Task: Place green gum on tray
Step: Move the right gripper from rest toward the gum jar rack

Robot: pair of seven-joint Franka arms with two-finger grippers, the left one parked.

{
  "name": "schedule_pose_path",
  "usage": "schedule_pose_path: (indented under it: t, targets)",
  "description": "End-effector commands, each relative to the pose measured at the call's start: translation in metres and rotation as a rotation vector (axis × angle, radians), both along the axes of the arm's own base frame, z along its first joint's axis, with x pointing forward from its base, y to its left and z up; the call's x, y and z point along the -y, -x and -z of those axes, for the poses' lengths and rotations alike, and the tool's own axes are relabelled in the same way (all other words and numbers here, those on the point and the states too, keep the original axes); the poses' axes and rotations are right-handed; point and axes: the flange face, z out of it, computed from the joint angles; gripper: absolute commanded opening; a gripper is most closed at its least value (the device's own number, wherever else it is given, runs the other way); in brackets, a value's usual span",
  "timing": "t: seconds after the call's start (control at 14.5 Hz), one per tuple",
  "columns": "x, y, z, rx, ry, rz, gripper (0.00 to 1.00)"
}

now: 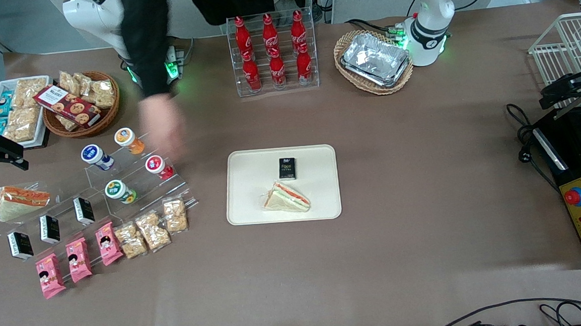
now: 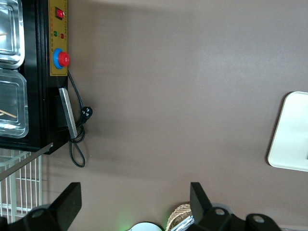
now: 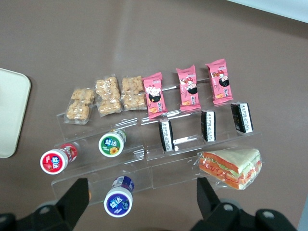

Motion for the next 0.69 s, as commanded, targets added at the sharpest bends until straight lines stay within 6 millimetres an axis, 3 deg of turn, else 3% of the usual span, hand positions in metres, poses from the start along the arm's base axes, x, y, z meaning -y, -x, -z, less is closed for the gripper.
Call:
schedule_pose_path:
  t: [0.0, 0.34, 0.48, 0.62]
  targets:
    - [0.001, -0.002, -0.001, 0.015, -0.012, 0.011, 1.0]
    - [0.0, 0.001, -0.001, 0.016, -0.067, 0.079, 1.0]
    - [-0.012, 0.008, -0.001, 0.001, -0.077, 0.159, 1.0]
    - [-0.04, 0.034, 0.004, -0.023, -0.086, 0.196, 1.0]
